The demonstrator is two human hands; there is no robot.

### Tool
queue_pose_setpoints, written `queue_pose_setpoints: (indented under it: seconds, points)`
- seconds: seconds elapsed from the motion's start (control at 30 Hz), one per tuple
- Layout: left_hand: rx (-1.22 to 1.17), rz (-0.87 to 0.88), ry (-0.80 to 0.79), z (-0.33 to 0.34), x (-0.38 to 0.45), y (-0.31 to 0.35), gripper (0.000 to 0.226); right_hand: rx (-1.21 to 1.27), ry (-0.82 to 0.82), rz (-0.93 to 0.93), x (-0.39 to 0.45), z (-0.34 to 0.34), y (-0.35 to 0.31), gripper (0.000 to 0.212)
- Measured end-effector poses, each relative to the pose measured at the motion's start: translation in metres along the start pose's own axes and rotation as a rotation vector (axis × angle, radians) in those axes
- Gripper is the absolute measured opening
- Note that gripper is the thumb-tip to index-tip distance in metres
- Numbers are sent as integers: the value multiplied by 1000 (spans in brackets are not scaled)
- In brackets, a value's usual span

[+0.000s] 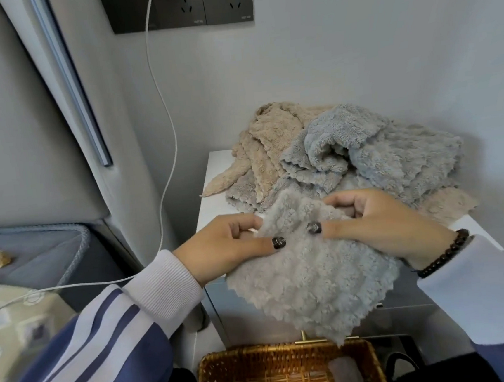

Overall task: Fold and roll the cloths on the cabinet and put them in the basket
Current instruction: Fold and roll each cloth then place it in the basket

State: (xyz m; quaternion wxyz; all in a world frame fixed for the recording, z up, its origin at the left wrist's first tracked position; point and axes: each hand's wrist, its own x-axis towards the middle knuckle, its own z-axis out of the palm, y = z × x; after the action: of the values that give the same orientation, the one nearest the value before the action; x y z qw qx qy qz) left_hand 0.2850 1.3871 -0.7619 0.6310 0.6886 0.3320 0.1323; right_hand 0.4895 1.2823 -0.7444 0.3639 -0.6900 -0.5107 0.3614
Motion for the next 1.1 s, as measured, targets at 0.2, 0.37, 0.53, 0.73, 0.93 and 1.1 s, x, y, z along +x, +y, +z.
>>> queue_pose_setpoints:
  seconds: [0.2,0.37,0.53,0.73,0.93,1.1]
  points:
    - [-331,134,61,8,4,11,24,528,22,35,-4,-43,9,70]
    - [-494,184,146,18,11,13,32,955,-103,143,-6,-39,23,90]
    - [-507,194,238,25,18,13,43,1203,-207,110,-13,-7,28,46]
    - [-494,187,195,33,22,13,44,1007,-241,117,-14,-20,31,56]
    - [-509,170,122,29,19,14,29,966,-189,142,-17,-15,25,30]
    - [-443,119,173,22,16,9,30,988,-259,106,-16,-30,28,62]
